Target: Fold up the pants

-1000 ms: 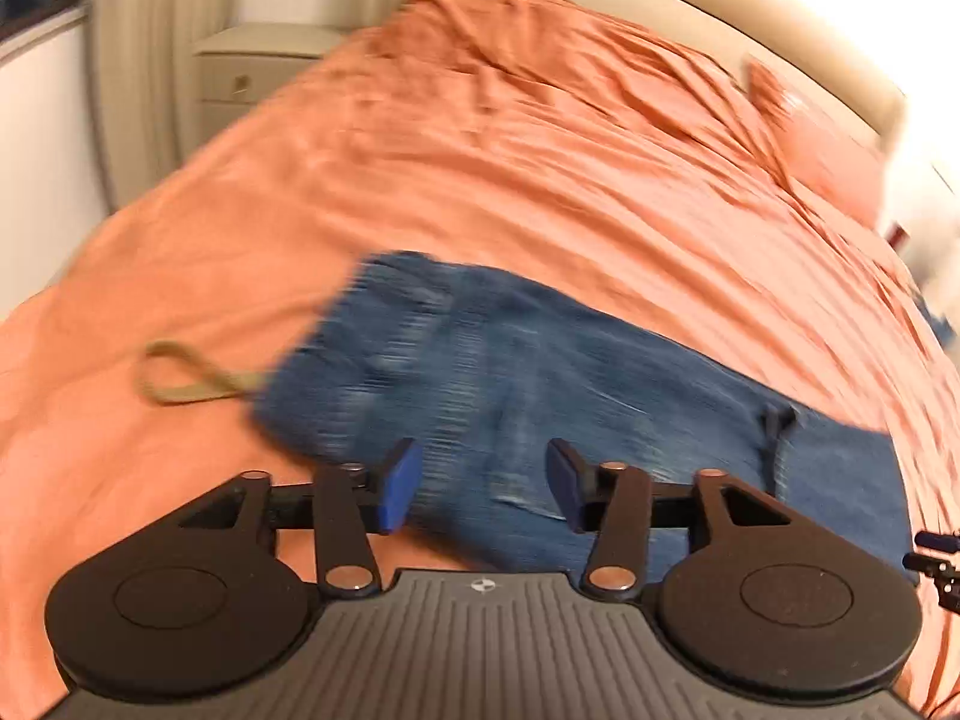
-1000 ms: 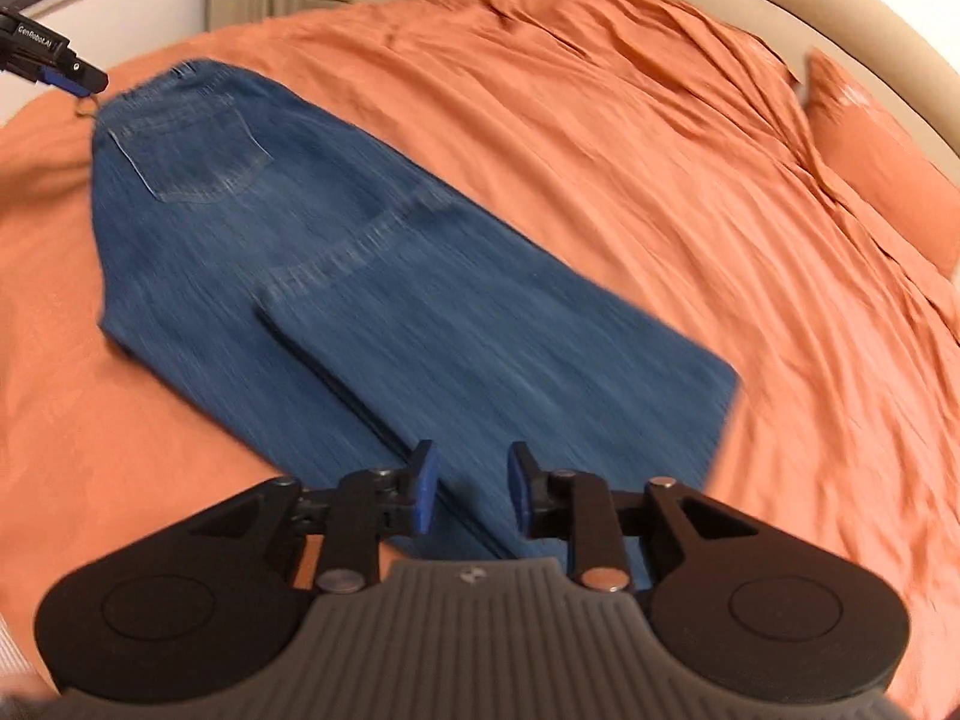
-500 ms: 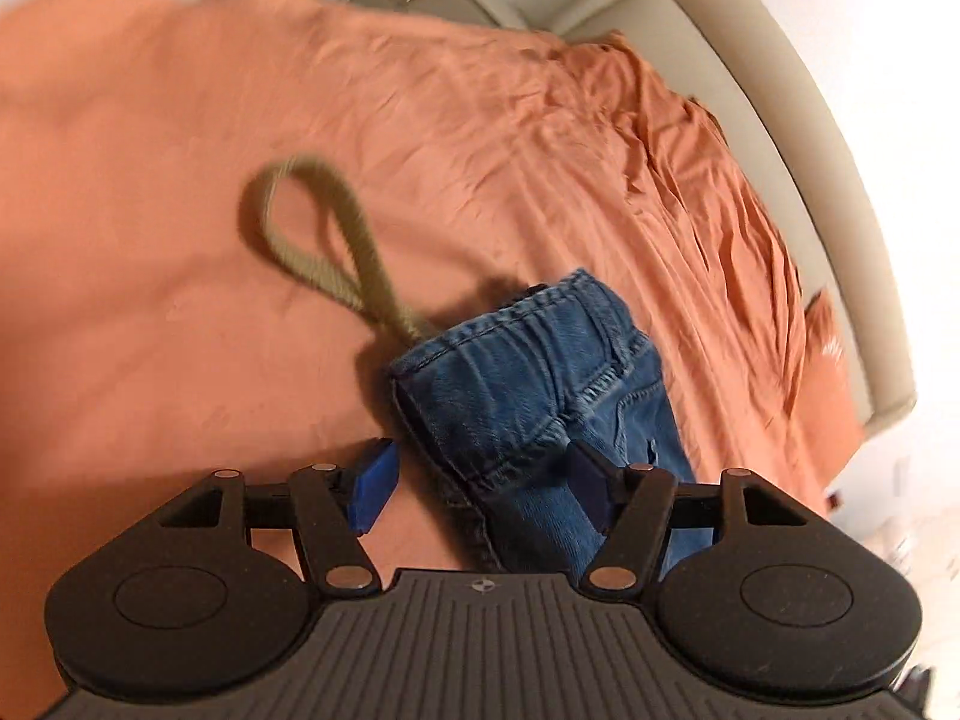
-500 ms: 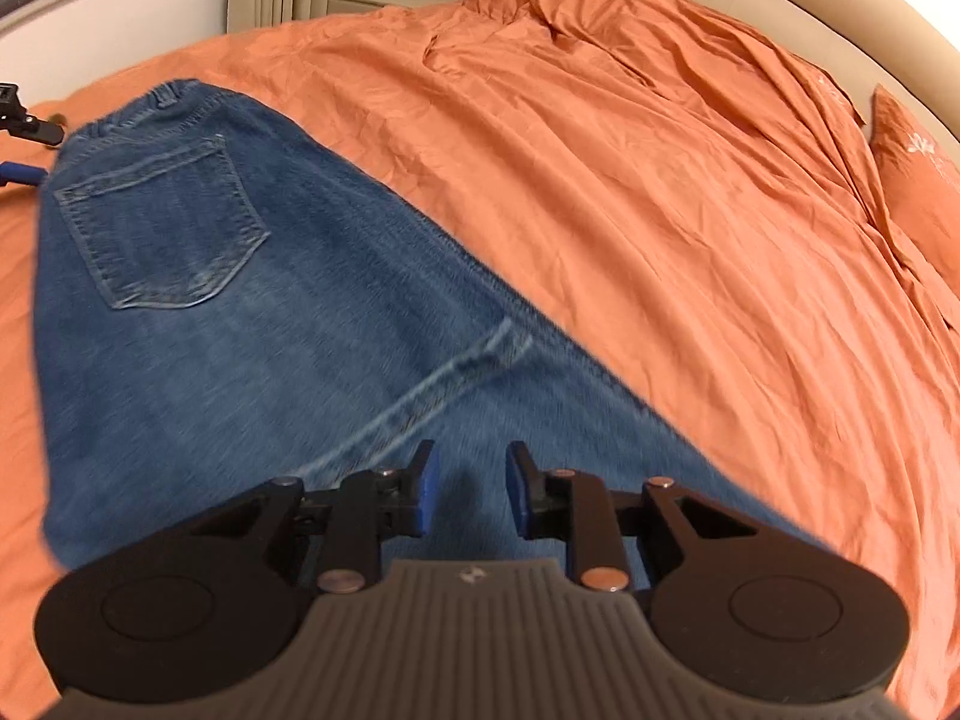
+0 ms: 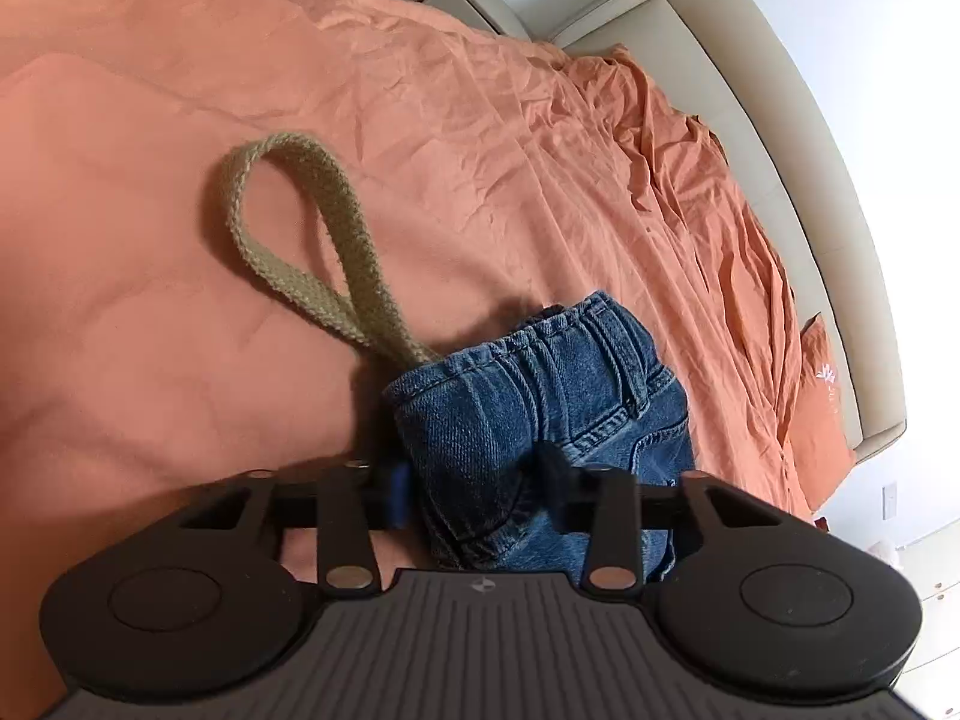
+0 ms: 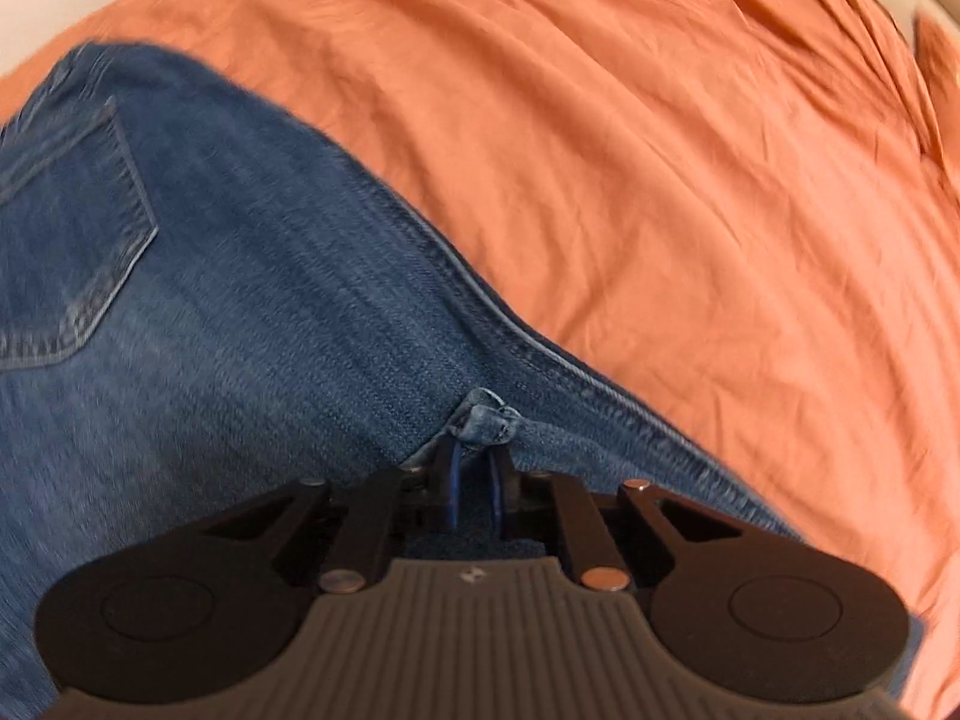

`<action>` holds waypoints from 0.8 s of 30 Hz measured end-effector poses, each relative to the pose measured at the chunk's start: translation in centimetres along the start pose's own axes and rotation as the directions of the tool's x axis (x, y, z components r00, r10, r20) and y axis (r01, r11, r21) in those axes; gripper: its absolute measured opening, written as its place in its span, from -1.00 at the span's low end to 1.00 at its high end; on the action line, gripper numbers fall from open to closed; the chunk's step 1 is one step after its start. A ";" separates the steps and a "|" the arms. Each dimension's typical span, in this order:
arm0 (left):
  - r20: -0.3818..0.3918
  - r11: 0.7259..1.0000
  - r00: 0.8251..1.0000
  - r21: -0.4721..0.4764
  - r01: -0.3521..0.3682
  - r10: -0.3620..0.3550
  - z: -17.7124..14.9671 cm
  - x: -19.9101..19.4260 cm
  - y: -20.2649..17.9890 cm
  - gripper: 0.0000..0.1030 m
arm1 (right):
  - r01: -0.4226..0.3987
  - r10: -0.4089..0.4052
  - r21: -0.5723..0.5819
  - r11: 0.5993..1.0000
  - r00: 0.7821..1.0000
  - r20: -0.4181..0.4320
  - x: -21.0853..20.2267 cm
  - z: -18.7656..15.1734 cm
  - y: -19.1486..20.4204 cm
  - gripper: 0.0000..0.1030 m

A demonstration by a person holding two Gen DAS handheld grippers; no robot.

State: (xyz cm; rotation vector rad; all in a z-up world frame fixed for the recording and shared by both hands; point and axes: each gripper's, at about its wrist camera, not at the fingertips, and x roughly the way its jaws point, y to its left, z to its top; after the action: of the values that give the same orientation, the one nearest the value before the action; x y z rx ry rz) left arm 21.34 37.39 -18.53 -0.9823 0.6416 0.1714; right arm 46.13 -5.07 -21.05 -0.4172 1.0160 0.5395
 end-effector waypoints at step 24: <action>0.188 0.547 0.982 0.821 -0.164 0.011 -14.2 -5.0 -28.8 -0.60 | -0.025 0.006 0.103 0.994 0.983 0.186 -15.0 -8.9 -0.7 -0.89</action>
State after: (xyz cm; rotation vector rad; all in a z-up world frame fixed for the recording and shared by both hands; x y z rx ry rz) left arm 23.13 10.43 -0.50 0.0182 0.5248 0.0126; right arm 34.21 -14.06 -11.94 -0.2609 0.8642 0.5263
